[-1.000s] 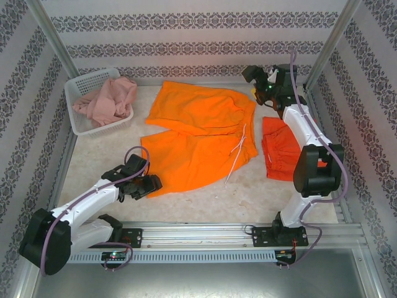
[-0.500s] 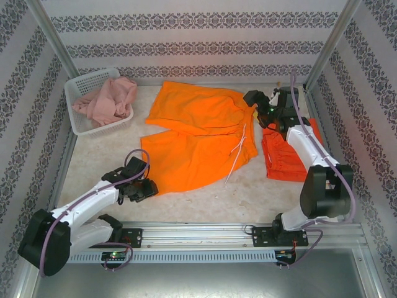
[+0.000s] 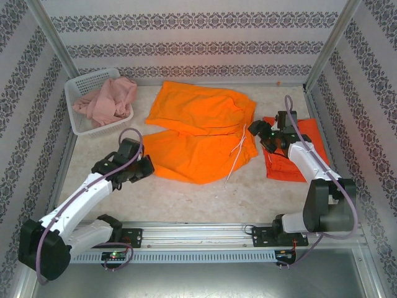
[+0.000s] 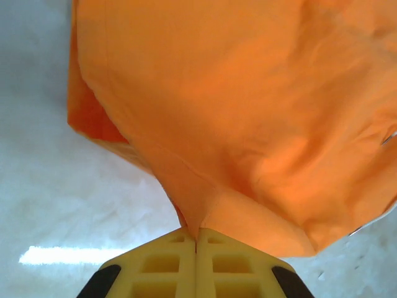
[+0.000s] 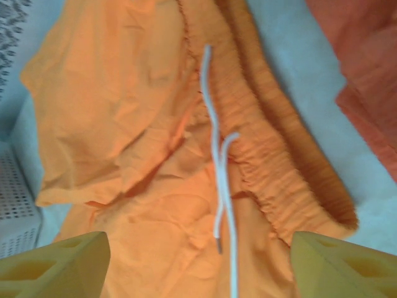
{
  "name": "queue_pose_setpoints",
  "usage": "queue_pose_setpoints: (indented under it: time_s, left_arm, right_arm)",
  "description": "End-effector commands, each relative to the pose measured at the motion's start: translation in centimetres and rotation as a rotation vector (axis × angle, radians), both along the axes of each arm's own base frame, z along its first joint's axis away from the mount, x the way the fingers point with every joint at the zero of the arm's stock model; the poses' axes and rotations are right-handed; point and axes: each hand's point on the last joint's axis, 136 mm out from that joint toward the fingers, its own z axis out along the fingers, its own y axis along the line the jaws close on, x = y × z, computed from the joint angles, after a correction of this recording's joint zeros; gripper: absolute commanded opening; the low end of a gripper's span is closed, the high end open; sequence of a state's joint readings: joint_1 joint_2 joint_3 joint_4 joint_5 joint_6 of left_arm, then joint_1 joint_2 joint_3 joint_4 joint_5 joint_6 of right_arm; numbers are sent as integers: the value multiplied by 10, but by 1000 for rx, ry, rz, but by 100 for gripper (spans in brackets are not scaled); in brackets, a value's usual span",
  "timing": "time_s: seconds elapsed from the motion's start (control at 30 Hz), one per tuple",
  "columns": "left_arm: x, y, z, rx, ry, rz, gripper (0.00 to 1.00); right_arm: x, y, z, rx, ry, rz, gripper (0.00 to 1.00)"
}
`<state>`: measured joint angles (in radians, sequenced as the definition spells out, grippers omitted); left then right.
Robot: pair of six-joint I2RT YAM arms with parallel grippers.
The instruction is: Fold and stack the shorts
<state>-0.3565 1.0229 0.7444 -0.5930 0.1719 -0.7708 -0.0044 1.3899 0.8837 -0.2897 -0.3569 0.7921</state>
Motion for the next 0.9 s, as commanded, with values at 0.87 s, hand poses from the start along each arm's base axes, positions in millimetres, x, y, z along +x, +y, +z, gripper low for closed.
queue_pose_setpoints:
  time_s: [0.87]
  left_arm:
    - [-1, 24, -31, -19, 44, 48, 0]
  right_arm:
    - [-15, 3, -96, 37, 220, -79, 45]
